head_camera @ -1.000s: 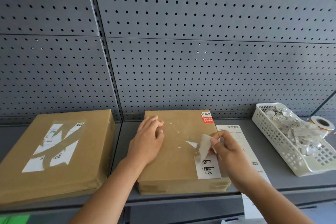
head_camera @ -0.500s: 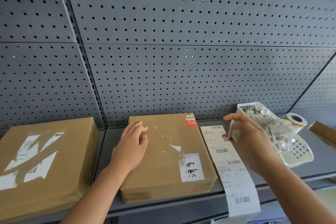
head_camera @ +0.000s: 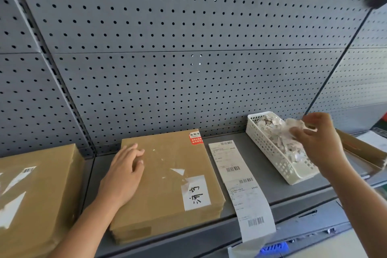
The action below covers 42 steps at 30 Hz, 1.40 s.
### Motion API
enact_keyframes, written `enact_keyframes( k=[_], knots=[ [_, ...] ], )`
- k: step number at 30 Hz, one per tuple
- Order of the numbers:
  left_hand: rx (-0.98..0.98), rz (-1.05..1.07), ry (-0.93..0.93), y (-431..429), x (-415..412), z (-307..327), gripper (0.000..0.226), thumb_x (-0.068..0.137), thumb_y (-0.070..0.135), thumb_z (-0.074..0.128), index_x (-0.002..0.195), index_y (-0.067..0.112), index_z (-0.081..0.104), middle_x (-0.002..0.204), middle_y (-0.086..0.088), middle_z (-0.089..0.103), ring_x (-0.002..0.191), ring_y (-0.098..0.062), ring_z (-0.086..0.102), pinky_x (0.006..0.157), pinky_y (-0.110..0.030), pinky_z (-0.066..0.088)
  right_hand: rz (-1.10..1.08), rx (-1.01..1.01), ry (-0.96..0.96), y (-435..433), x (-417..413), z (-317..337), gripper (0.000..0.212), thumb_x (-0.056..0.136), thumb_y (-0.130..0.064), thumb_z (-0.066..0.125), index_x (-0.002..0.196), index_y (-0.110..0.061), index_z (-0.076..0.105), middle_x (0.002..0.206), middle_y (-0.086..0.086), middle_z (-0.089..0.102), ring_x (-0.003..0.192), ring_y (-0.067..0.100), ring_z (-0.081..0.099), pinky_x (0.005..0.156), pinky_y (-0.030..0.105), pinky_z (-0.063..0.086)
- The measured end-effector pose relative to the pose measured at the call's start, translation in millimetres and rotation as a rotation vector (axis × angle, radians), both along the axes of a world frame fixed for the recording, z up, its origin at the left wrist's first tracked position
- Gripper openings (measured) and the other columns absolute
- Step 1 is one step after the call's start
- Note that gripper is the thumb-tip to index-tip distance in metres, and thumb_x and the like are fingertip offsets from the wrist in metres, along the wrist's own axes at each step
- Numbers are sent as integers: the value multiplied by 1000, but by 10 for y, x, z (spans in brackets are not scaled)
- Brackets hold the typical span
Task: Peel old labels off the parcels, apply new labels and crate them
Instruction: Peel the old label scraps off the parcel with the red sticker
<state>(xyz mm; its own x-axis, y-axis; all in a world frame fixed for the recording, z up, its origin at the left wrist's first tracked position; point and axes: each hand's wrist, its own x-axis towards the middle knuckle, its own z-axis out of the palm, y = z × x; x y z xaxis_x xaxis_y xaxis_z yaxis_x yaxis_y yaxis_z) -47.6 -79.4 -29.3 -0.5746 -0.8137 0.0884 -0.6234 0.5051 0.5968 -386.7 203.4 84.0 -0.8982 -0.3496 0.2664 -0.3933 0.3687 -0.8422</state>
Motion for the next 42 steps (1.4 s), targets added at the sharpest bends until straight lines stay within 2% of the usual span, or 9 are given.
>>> enact_keyframes(
  k=[4,7,14,16,19,27,30,36,42],
  knots=[
    [-9,0,0,1,-6,-2,35,106,37,38,139,38,49,158,24,27,150,-1,11,119,-48,28,-108,120,125,78,-187,40,34,87,-29,73,113,-15,56,103,-6,61,89,14,60,71,30,42],
    [-13,-2,-4,-7,-8,-2,36,106,38,38,140,37,49,158,23,28,150,-2,12,119,-48,27,-108,165,174,78,-328,-34,26,88,-30,71,109,-15,64,97,-2,66,85,16,62,65,26,41],
    [-14,-2,-14,13,-25,18,35,106,38,39,139,38,49,158,24,28,150,-2,13,118,-46,27,-96,496,321,72,-633,-438,25,94,-22,64,117,-14,71,127,14,59,117,34,53,95,42,42],
    [-15,0,-16,16,-30,22,35,106,38,39,139,38,49,158,24,28,150,-2,14,118,-45,27,-94,552,308,73,-664,-512,25,95,-20,63,117,-14,71,131,15,57,116,36,54,92,43,45],
    [-20,6,-16,17,-34,23,35,106,37,40,139,37,50,158,23,29,150,-4,15,118,-45,27,-95,557,278,65,-683,-573,23,95,-19,62,115,-14,72,121,12,62,101,33,59,74,35,44],
    [-16,8,-15,38,-47,38,34,106,35,41,139,36,50,158,24,29,150,-2,14,117,-43,27,-69,510,187,89,-671,-541,23,92,-18,61,114,-18,65,106,4,65,82,20,58,65,33,48],
    [-14,7,-11,33,-45,40,34,106,34,42,139,35,51,158,23,29,150,-2,13,118,-42,25,-97,424,97,110,-619,-435,30,89,-23,59,120,-21,58,105,1,65,87,24,62,71,44,58],
    [-11,5,-12,24,-45,27,35,106,35,41,139,35,50,158,23,28,150,-2,12,119,-43,25,-137,384,250,33,-489,-291,32,91,-19,53,122,-17,59,119,4,60,103,23,56,76,34,44],
    [6,7,-11,26,-42,10,35,105,39,40,139,39,48,158,26,26,151,0,10,119,-50,27,26,336,309,-231,-231,-250,20,93,-18,53,106,-20,68,109,1,63,94,21,58,82,40,50]
  ],
)
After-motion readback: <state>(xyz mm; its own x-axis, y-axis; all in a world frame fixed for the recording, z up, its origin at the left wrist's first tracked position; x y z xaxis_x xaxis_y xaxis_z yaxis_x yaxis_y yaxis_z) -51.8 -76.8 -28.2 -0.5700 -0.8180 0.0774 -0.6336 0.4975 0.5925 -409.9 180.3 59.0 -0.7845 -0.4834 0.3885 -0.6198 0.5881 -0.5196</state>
